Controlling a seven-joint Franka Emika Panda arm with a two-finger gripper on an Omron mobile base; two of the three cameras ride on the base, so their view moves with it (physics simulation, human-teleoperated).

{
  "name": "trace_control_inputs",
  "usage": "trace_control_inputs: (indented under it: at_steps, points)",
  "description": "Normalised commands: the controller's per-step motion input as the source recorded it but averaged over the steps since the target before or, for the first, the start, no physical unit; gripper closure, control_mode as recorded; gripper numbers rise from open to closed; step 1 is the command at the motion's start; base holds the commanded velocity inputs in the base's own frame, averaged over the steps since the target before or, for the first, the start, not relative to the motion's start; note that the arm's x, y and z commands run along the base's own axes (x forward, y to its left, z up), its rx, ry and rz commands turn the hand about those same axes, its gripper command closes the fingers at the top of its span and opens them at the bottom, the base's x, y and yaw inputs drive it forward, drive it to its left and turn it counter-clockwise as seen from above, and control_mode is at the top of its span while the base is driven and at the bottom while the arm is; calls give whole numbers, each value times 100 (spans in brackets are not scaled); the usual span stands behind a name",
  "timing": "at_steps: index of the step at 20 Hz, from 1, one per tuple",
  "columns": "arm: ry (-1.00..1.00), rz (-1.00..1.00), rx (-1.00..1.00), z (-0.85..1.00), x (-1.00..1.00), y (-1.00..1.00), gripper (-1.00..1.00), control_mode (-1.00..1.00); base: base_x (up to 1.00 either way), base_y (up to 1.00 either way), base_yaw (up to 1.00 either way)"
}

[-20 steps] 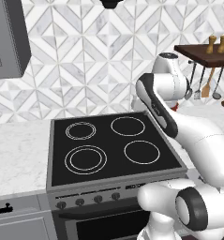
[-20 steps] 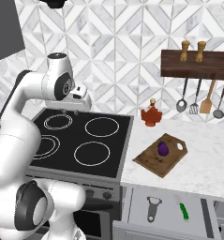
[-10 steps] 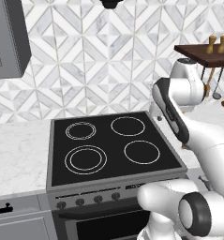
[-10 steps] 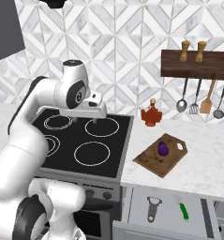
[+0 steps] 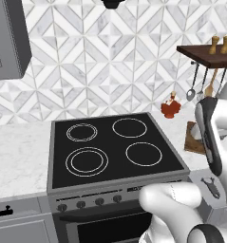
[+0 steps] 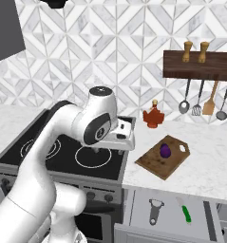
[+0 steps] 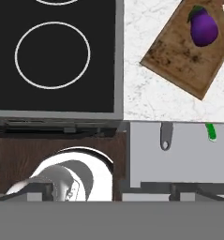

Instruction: Place the appropriate cutting tool for cutting the eggplant skin on the cutting board.

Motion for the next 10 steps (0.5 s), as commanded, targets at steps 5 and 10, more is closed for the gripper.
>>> trace_control_inputs:
  at_steps: [5,10]
  points:
    - [4,-8,1,-29,-100,-98,-100,-100,0,0,0]
    - [5,-7,6,-37,-93,-98,-100,-100,0,0,0]
